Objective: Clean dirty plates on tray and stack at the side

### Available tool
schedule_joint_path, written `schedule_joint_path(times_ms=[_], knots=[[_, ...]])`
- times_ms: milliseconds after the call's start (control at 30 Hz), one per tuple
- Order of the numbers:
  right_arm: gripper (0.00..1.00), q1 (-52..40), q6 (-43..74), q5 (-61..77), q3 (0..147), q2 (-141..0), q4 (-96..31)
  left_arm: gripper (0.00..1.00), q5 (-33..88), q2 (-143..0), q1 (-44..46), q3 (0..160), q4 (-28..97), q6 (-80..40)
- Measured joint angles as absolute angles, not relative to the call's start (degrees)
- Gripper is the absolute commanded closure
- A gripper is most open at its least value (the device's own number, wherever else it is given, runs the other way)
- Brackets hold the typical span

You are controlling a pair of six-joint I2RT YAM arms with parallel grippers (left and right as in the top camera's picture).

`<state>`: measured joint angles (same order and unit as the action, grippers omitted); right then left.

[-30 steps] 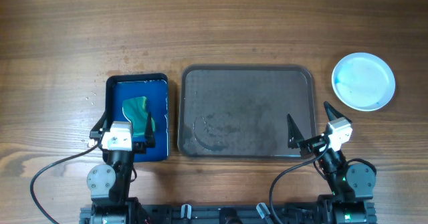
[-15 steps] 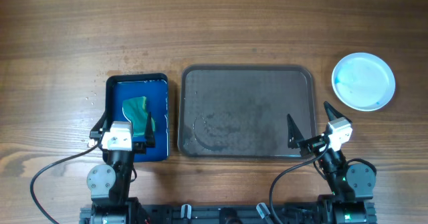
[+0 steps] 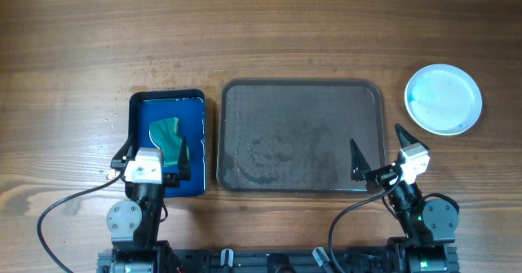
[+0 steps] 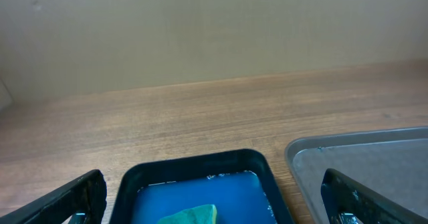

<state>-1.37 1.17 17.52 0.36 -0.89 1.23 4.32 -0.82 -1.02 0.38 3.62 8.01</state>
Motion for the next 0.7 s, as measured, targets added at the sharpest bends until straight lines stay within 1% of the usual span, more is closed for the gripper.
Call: schedule_joint_path(times_ms=[367,700], knots=[[0.00,-1.4,1.2,17.5,0.4,-0.9,1.2,0.00,0.9,-0.8,-1.0,0.4,3.7,-0.7],[0.00,-1.4,1.2,17.5,0.4,-0.9,1.2,0.00,0.2,-0.8,-1.0,0.4,3.9,-2.3]])
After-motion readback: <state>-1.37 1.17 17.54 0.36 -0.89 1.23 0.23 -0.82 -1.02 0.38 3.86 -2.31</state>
